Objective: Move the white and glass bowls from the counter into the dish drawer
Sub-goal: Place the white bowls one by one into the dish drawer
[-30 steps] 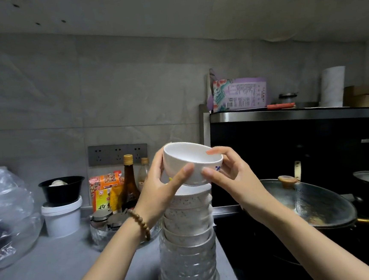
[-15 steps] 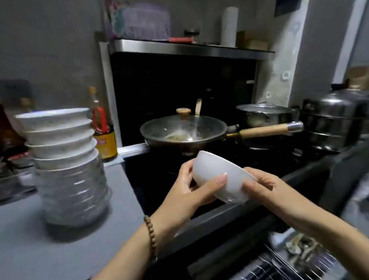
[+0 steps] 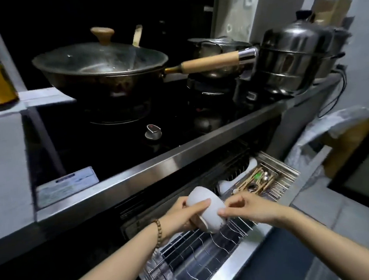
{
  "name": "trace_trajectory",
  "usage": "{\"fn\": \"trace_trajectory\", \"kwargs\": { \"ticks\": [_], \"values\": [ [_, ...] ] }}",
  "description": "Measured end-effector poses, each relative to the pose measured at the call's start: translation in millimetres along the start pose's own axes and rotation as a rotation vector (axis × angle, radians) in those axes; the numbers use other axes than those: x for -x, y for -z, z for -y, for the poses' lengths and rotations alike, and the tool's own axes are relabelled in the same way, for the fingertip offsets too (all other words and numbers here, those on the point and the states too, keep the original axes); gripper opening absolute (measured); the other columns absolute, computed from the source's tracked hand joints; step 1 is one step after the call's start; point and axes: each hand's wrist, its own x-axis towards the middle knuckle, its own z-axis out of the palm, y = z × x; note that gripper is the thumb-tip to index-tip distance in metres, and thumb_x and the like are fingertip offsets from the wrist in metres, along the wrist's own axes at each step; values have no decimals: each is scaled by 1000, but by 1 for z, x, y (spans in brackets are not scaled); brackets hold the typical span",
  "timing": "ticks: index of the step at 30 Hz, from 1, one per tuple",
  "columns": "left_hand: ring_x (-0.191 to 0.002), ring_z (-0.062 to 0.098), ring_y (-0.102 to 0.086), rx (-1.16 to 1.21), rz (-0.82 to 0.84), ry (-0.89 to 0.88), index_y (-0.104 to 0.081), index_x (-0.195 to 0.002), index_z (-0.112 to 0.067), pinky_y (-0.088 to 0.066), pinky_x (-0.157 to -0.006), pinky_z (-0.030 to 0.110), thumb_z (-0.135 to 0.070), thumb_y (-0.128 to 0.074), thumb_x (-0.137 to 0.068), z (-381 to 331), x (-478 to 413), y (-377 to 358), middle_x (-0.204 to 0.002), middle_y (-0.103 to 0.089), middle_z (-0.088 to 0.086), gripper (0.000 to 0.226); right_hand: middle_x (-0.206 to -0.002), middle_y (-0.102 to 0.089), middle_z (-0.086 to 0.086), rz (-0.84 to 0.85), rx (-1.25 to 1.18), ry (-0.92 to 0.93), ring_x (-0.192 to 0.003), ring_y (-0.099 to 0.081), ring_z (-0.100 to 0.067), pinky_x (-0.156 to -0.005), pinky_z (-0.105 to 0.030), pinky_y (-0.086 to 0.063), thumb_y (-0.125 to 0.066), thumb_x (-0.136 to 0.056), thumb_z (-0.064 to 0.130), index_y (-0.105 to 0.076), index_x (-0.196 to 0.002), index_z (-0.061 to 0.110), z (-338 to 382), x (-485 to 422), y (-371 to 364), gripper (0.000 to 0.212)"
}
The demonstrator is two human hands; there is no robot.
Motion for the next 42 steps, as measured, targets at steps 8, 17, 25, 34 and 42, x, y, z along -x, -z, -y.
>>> {"fn": "trace_trajectory", "kwargs": {
  "ticks": [8, 17, 25, 34, 42],
  "values": [
    [-77, 11, -68, 120, -148, 144, -52, -108, -18, -55, -58, 20, -38, -74, -72, 60, -104, 4, -95, -64, 0, 47, -69, -63, -3, 149, 39, -173, -64, -53, -13, -69, -21, -43, -67, -84, 35, -72, -74, 15, -65, -87, 16, 23],
    [-69, -3, -49, -50, -220, 179, -33, -140, -9, -37, -41, -1, -40, -64, -83, 94, -166, 6, -112, -54, 2, 72, -68, -64, 10, 175, -11, -329, -53, -56, 5, -56, -8, -45, -66, -87, 29, -66, -68, 24, -119, -153, 26, 19],
    [-121, 22, -53, -121, -235, 189, -29, -144, -21, -41, -100, 28, -53, -65, -76, 108, -191, 11, -137, -52, 7, 84, -45, -54, 15, 136, -39, -349, -55, -52, -4, -61, -13, -45, -69, -84, 31, -57, -47, 24, -147, -174, 23, 40],
    [-119, 22, -53, -163, -251, 206, -31, -142, -23, -44, -102, 38, -58, -63, -75, 115, -209, 9, -137, -51, 7, 82, -50, -48, 6, 65, -76, -309, -57, -46, -13, -67, -27, -44, -69, -85, 31, -53, -43, 22, -167, -183, 18, 46],
    [-118, 44, -52, -259, -240, 210, -38, -136, -21, -43, -99, 48, -64, -58, -74, 115, -202, 8, -129, -54, 27, 78, -51, -46, 5, 38, -58, -351, -55, -42, -9, -67, -25, -39, -70, -83, 32, -56, -51, 22, -170, -185, 21, 36]
  ]
}}
